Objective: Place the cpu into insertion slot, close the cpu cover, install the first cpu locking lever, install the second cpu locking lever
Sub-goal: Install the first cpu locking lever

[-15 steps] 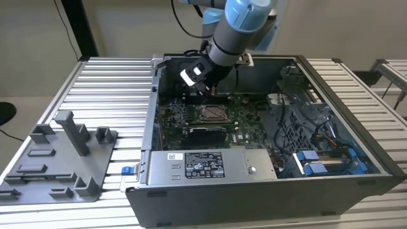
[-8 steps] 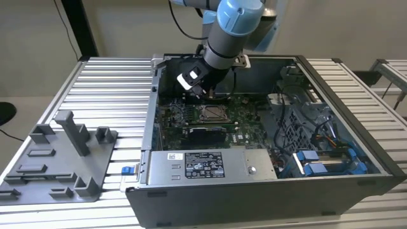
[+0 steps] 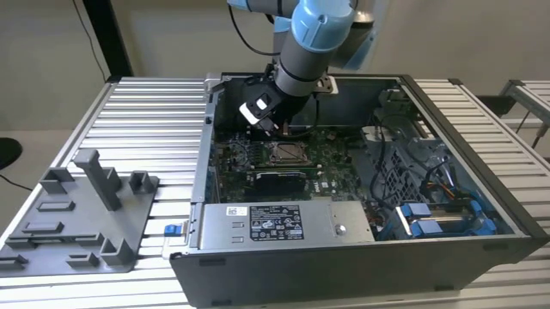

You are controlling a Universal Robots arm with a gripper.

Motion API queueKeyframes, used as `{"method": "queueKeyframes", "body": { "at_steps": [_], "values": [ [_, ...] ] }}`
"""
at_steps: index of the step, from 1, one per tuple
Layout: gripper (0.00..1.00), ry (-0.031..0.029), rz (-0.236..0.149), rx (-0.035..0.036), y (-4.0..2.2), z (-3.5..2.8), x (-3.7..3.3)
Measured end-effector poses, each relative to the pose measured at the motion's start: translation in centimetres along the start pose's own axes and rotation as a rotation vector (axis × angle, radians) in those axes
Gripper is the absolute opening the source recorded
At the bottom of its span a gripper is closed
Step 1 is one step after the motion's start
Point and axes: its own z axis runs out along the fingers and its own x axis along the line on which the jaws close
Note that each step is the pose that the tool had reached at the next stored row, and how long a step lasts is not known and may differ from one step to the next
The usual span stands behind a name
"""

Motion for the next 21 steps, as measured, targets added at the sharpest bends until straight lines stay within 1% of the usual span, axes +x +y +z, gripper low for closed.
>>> {"method": "queueKeyframes", "body": {
  "at_steps": [14,21],
  "values": [
    [0.00,-0.0010,-0.002,-0.0078,0.08,0.71,-0.28],
    [0.00,-0.0013,-0.003,-0.0090,0.11,0.92,-0.34]
  ]
}}
